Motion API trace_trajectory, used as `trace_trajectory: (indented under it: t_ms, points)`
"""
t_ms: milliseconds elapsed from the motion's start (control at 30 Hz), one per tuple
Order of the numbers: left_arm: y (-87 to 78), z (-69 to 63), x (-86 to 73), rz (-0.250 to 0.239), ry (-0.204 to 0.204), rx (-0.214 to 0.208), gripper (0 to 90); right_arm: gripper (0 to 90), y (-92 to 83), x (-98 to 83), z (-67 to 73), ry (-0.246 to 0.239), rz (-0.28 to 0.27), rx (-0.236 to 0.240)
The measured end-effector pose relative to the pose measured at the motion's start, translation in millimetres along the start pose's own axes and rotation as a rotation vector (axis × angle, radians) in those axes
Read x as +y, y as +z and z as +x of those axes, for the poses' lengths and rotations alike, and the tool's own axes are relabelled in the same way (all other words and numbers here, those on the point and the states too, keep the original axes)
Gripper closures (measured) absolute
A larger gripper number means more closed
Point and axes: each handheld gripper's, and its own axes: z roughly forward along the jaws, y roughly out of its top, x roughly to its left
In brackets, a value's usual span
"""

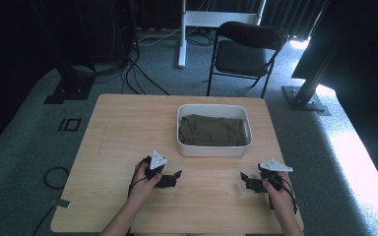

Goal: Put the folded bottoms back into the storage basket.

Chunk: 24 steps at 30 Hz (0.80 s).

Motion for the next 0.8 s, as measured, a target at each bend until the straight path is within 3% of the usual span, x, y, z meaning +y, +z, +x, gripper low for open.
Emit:
trace_trajectory:
  t_ms: [200,333,600,633,700,800]
  points:
    - [-4.7,4.1,-11.0,0.02,-0.014,0.011,16.7,13.9,-0.1,-6.7,-1.4,-0.009,0.021,-0.028]
    - [-11.5,9.2,-18.0,0.035,-0.028,0.043,16.7,14.0,-0.1,-13.1,-1.7,-0.012,0.039,-0.041]
    - [-17.8,16.5,-27.2,0.055,-0.056,0.091,16.7,14.0,-5.0,-24.4,-3.6,0.021,0.061,-0.06]
    - [-18.7,18.4,-30.3,0.083,-0.052,0.138,16.7,14.1,-5.8,-25.7,-4.1,0.026,0.063,-0.064]
    - [-19.0,20.4,-32.8,0.091,-0.074,0.171,16.7,14.2,-7.6,-29.6,-6.3,0.06,0.082,-0.068]
    - [-19.6,21.8,-35.6,0.096,-0.104,0.172,16.7,14.3,-8.5,-30.1,-7.5,0.064,0.078,-0.082]
